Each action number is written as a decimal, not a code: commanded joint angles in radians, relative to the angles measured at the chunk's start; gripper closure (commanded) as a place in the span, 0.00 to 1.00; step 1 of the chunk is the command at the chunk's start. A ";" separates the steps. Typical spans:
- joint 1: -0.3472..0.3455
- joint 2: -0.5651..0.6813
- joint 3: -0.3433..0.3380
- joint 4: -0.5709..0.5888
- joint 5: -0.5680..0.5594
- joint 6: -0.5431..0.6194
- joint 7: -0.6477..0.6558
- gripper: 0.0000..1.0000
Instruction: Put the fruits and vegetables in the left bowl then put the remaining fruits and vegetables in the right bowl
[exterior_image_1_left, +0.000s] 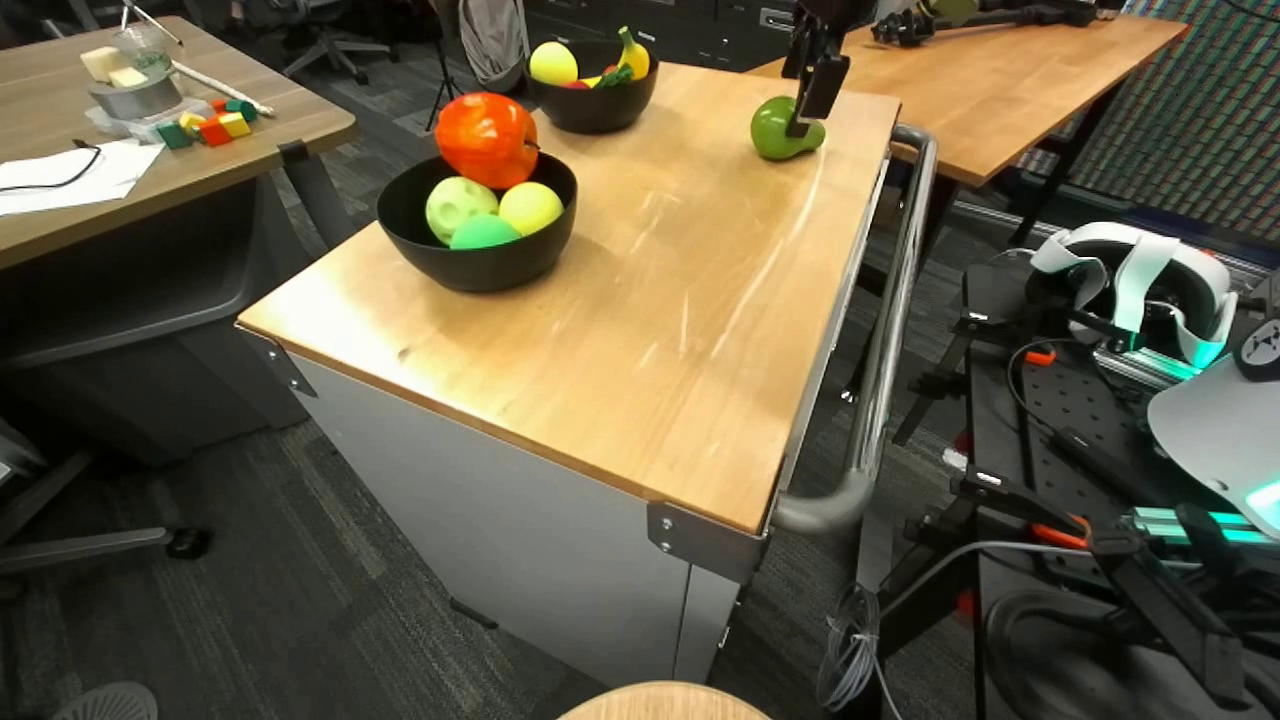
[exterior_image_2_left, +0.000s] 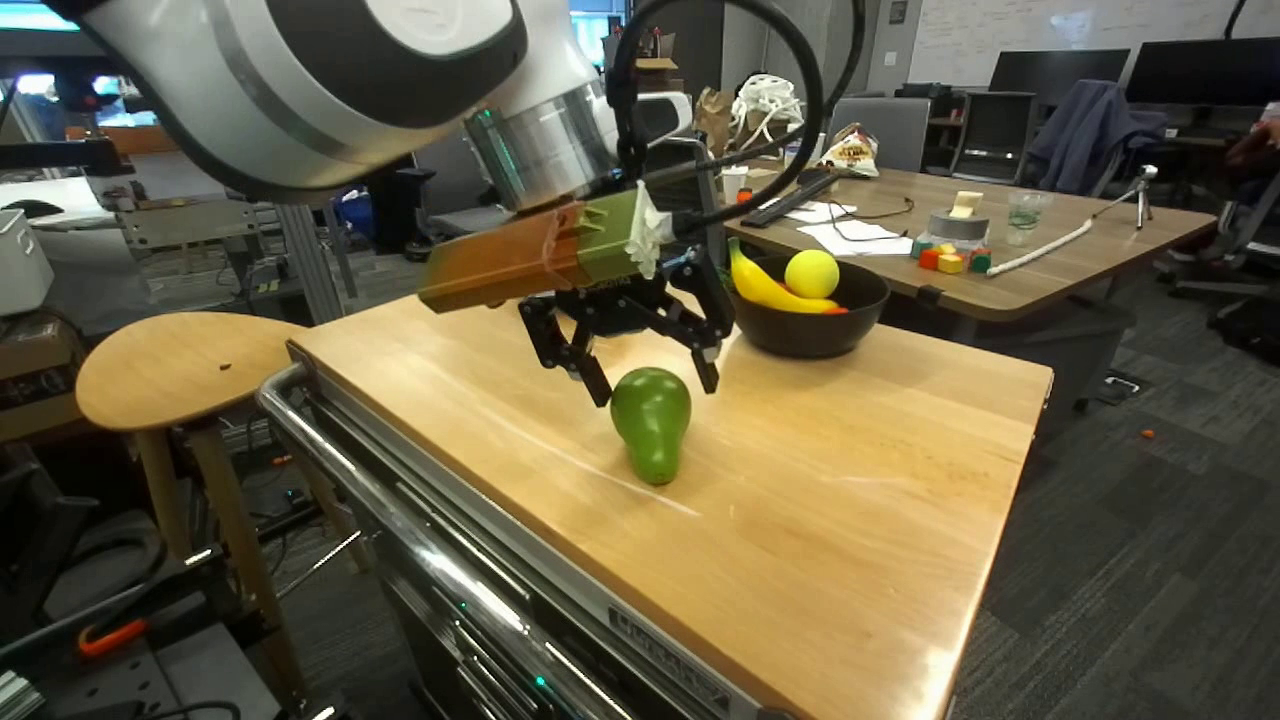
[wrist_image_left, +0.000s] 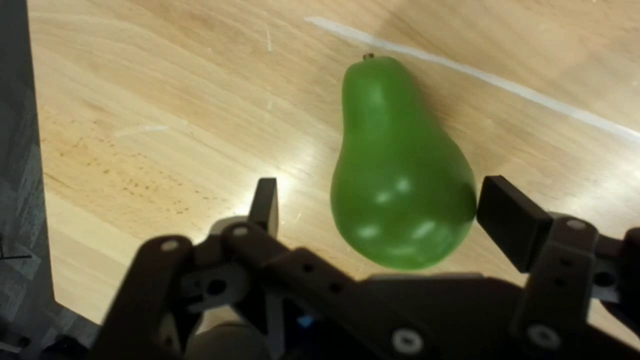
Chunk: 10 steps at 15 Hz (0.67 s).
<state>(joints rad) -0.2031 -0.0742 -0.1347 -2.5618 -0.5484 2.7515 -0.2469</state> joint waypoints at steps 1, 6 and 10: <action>0.011 0.108 -0.003 0.089 -0.021 0.003 0.050 0.00; 0.045 0.215 0.013 0.170 0.121 -0.020 -0.043 0.32; 0.064 0.175 0.075 0.208 0.313 -0.105 -0.155 0.65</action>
<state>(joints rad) -0.1575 0.1255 -0.1036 -2.4057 -0.3707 2.7142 -0.3117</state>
